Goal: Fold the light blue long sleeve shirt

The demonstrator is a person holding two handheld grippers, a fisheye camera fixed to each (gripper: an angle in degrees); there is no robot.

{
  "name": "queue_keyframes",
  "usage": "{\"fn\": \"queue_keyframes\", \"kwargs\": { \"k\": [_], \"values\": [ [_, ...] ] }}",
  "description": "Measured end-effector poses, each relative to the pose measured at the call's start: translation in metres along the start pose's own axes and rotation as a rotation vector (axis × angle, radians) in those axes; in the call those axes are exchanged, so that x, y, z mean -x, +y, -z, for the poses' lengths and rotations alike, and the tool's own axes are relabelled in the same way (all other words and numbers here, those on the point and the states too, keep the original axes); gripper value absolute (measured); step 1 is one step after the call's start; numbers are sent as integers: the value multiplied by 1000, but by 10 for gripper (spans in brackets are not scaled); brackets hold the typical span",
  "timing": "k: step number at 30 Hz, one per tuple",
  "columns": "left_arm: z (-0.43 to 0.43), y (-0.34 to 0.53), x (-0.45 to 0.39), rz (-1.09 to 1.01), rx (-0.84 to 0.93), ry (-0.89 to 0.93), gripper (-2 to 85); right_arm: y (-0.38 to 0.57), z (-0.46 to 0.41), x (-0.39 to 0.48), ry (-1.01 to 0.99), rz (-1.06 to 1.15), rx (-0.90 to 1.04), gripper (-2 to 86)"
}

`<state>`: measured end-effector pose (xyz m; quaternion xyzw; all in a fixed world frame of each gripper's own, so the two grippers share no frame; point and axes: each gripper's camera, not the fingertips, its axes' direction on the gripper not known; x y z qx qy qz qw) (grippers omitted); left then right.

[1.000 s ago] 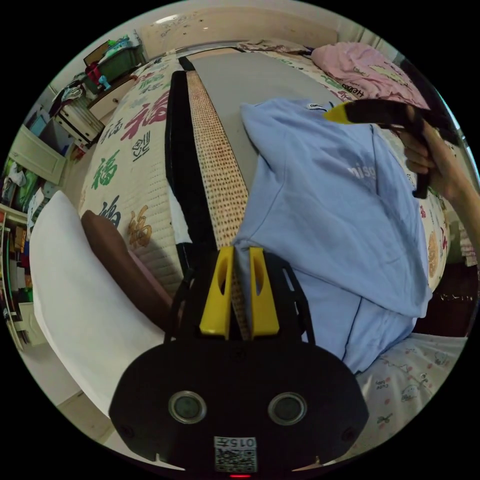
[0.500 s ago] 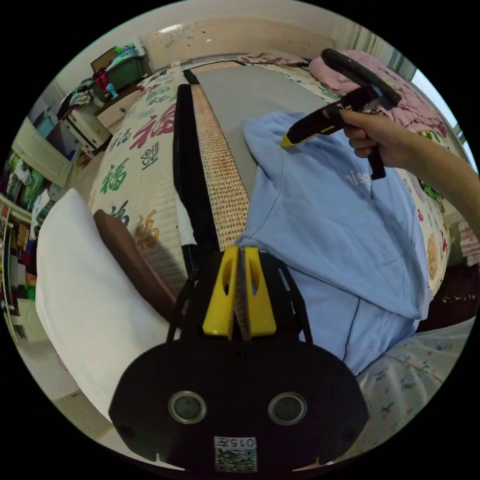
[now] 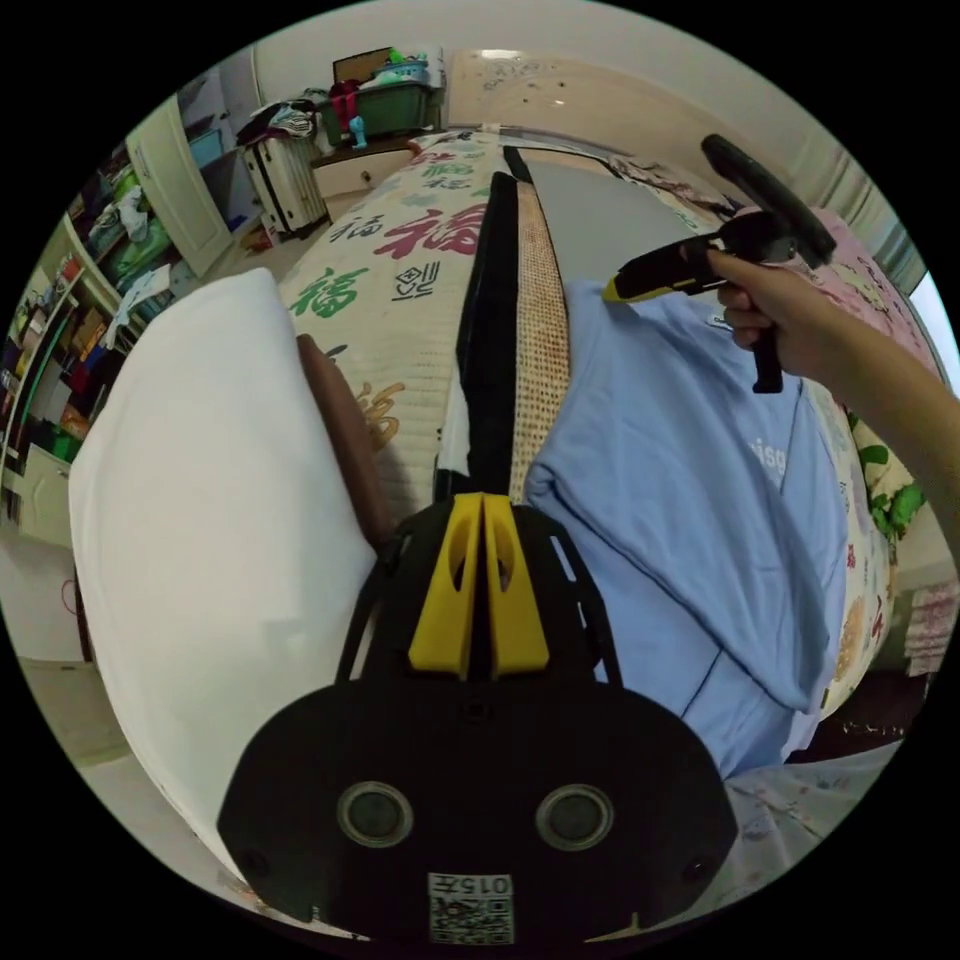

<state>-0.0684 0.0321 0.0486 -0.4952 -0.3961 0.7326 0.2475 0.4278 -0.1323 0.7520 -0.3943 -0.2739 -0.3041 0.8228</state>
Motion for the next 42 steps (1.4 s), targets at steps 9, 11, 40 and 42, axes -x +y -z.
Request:
{"fn": "queue_keyframes", "kwargs": {
  "k": [9, 11, 40, 42],
  "values": [
    [-26, -18, 1, -122, 27, 173, 49, 48, 51, -37, -123, -9, -102, 43],
    [-30, -21, 0, -125, 35, 150, 46, 85, 78, -40, -100, 31, -156, 44],
    [-27, 93, -335, -1090, 150, 446, 60, 427, 233, 30, -91, -429, -153, 30],
    [-31, 88, -332, -1079, 161, 466, 54, 422, 237, 51, -17, -388, -118, 18]
  ]
}}
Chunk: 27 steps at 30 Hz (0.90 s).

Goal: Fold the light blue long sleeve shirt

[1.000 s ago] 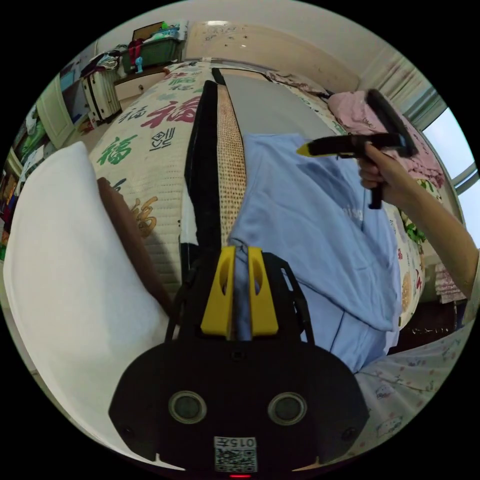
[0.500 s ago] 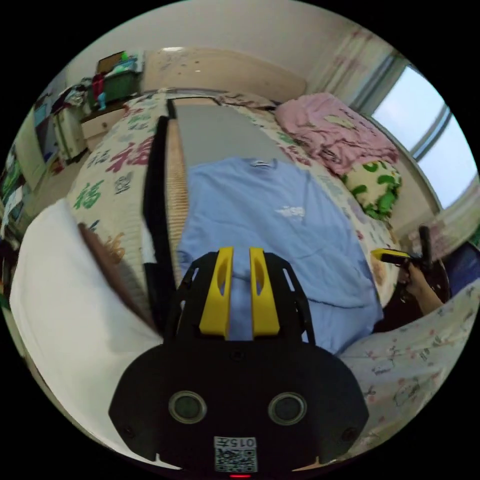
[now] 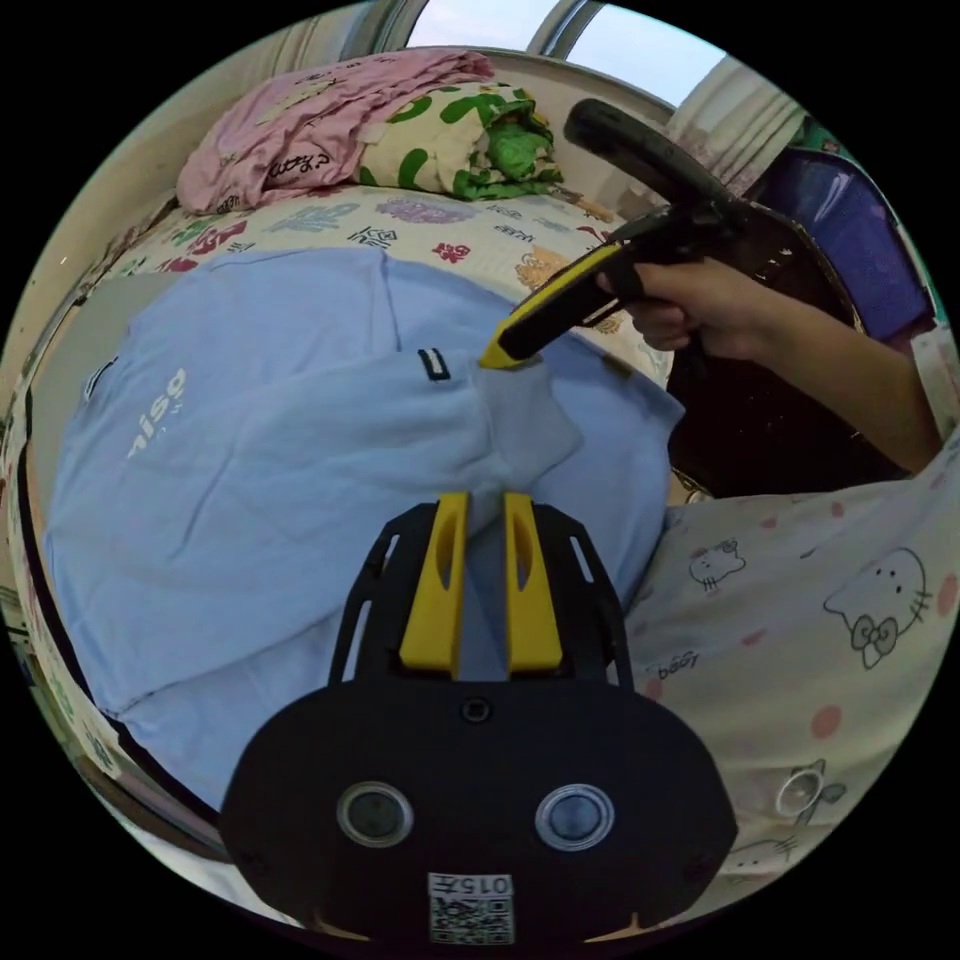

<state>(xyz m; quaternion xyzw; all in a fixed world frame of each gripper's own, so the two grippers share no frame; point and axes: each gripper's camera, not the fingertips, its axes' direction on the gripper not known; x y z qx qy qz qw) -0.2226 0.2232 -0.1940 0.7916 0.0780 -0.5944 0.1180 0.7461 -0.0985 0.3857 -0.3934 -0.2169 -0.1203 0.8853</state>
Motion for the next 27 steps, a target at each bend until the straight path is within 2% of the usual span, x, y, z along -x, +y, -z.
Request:
{"fn": "queue_keyframes", "kwargs": {
  "k": [3, 7, 9, 11, 13, 15, 20, 23, 27],
  "values": [
    [-1, -4, 8, 14, 23, 45, 47, -2, -2, 37, 97, 62, 3, 15],
    [11, -1, 20, 16, 35, 106, 51, -6, 10, 63, 81, 97, 26, 25],
    [37, 12, 38, 64, -40, 61, 56, -6, 36, 68, 11, 114, -43, 44],
    [72, 30, 70, 149, -133, 0, 60, -12, 61, 64, 23, 60, -142, 62],
    [117, 58, 129, 335, -220, -106, 70, -23, 84, 60, 25, 44, -253, 73],
    [145, 80, 175, 473, -278, -174, 82, -53, 108, 57, 16, 48, -378, 97],
    [182, 108, 268, 676, -320, -319, 110, -152, 121, 73, 64, 85, -477, 126],
    [178, 107, 313, 754, -289, -328, 113, -223, 112, 89, 57, 84, -460, 132],
    [155, 91, 349, 813, -162, -399, 107, -303, 83, 118, 50, 55, -402, 134]
  ]
}}
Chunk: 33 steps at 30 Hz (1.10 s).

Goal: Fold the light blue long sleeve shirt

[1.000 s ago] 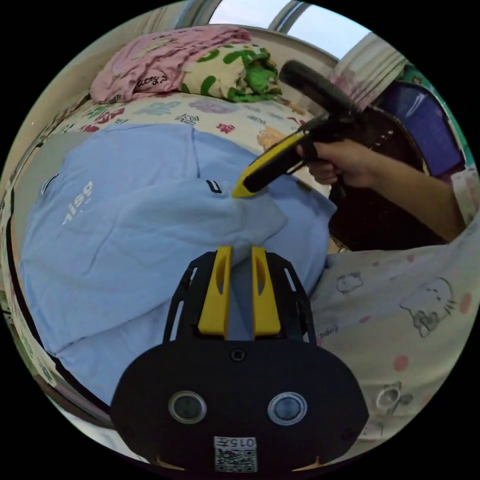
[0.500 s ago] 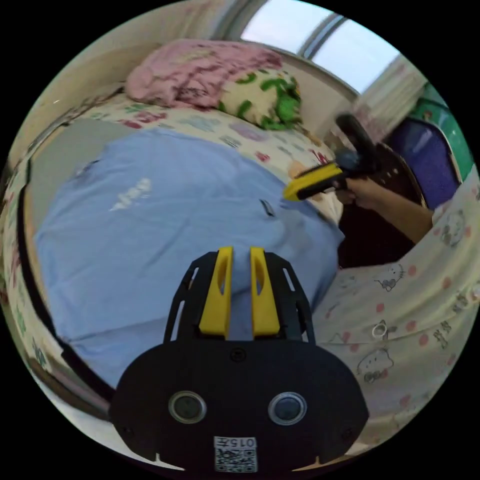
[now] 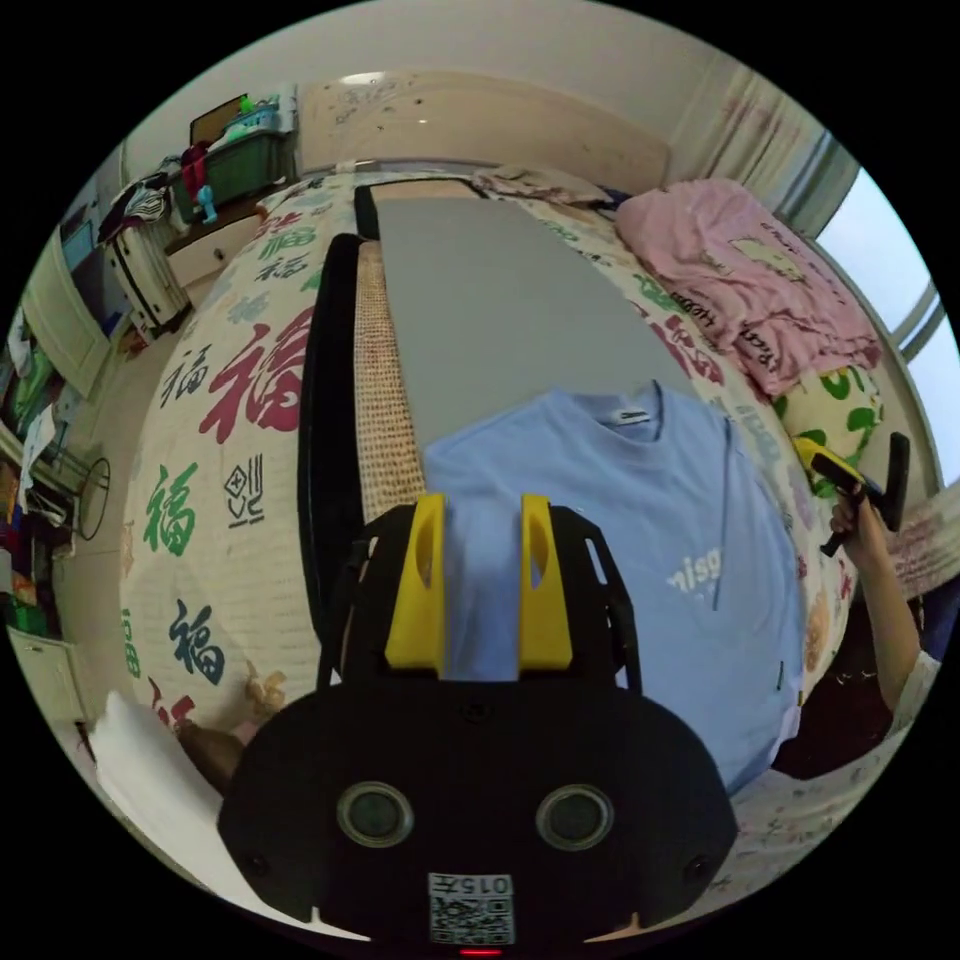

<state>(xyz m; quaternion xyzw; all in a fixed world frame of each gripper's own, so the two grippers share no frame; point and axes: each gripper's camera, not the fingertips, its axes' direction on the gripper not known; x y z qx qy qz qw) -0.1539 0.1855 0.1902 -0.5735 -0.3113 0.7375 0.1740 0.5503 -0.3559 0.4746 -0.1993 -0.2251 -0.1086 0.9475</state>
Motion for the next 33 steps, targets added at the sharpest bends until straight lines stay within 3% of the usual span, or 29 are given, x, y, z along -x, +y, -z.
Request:
{"fn": "queue_keyframes", "kwargs": {
  "k": [4, 9, 13, 16, 20, 26, 31, 33],
  "values": [
    [-36, -7, 7, 54, 87, -6, 110, -26, -41, 24, 70, -40, 57, 137],
    [-43, 9, 18, 68, 58, 54, 114, -32, -83, 43, 99, -59, 213, 119],
    [-38, 27, 16, 48, 42, 14, 101, -18, -70, 59, 18, -80, 164, 68],
    [-32, 41, -3, -49, 15, -61, 71, -8, -49, 89, 75, -26, 125, 38],
    [-22, 55, -18, -115, -13, -100, 40, 8, 7, 129, 67, 72, 24, 22],
    [74, 127, -16, -221, -255, 33, 16, 78, 138, 156, -125, 114, -135, 12],
    [170, 278, -27, -387, -368, 74, 9, 205, 245, 182, -279, 145, -193, 11],
    [182, 335, -30, -416, -333, 96, 8, 283, 262, 201, -317, 154, -70, 11]
  ]
}}
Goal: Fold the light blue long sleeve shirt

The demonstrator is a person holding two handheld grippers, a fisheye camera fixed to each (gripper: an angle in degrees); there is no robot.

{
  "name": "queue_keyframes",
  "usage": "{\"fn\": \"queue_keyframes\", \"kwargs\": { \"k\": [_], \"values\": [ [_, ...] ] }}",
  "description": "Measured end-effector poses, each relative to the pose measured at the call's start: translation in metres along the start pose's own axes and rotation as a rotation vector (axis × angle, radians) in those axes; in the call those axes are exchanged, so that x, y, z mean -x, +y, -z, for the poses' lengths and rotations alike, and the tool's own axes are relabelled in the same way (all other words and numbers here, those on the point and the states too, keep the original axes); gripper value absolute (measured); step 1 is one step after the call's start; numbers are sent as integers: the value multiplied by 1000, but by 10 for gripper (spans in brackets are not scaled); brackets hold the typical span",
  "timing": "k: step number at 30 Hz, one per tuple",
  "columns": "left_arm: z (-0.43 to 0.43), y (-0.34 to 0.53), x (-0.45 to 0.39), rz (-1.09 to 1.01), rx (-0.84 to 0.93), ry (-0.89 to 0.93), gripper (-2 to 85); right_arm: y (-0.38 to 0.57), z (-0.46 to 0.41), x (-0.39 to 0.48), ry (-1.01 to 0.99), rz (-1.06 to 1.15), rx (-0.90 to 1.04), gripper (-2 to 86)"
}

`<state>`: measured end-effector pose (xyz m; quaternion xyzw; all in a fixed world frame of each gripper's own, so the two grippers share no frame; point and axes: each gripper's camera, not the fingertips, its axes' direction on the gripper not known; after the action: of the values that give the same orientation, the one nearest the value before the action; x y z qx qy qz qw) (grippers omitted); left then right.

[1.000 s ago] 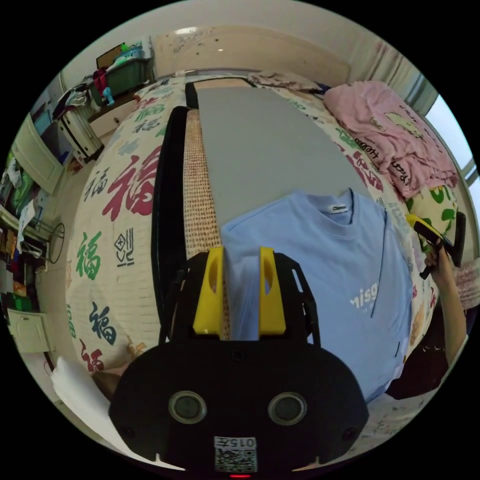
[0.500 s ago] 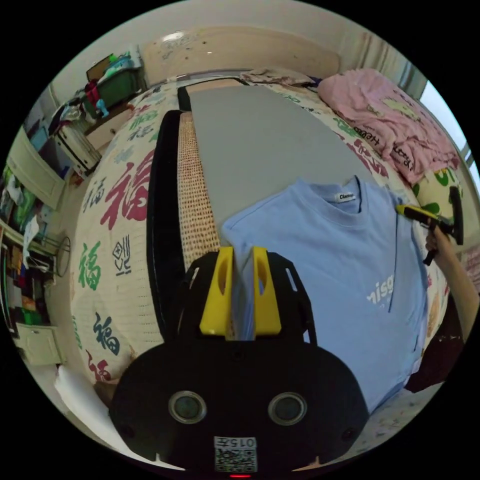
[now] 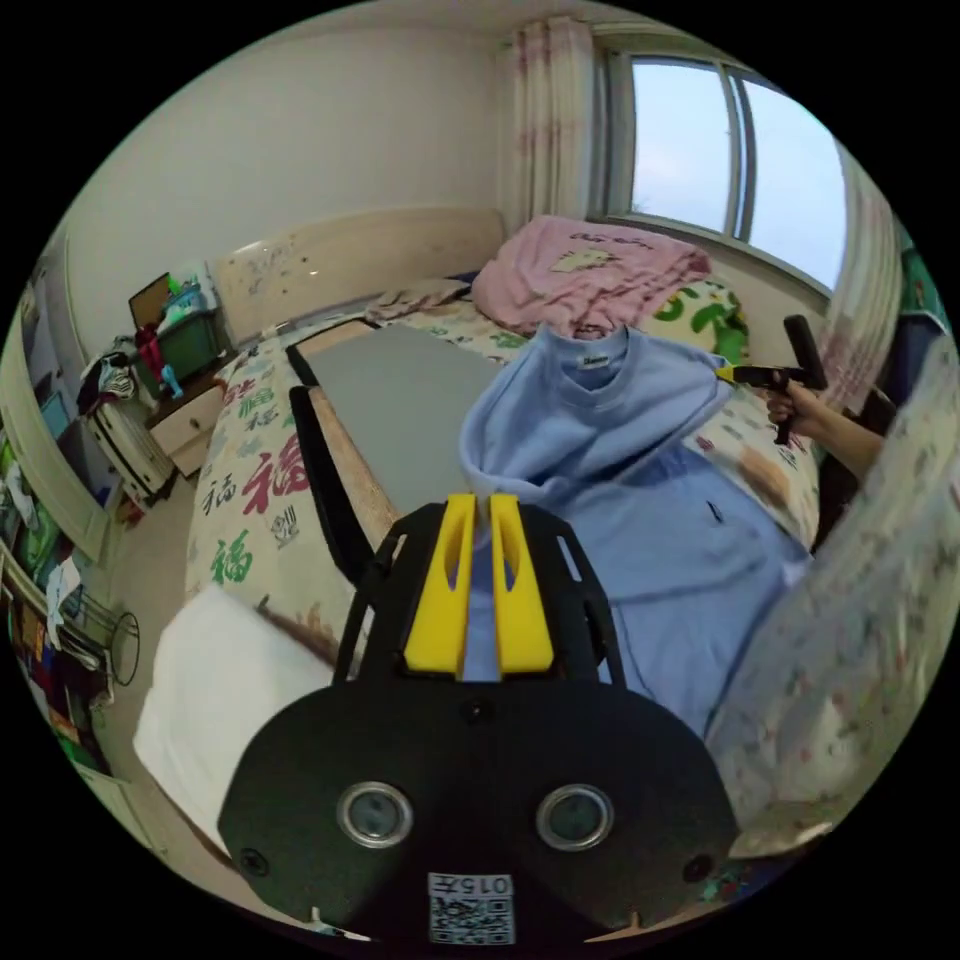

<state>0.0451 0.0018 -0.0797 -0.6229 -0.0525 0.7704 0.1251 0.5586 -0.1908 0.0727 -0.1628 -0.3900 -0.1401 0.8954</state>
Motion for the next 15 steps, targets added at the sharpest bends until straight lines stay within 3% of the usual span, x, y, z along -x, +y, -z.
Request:
{"fn": "queue_keyframes", "kwargs": {
  "k": [3, 7, 13, 15],
  "values": [
    [13, 82, -34, 54, 122, 86, 6, 88, -19, 26, 48, -137, 204, 12],
    [-10, 166, -63, 116, 292, 105, 4, 136, -32, 51, 50, -205, 257, 14],
    [12, 173, -60, 79, 221, 100, 8, 119, -5, 86, 84, -69, 270, 23],
    [6, 175, -64, 31, 301, 109, 13, 123, -10, 91, 140, -57, 397, 33]
  ]
}}
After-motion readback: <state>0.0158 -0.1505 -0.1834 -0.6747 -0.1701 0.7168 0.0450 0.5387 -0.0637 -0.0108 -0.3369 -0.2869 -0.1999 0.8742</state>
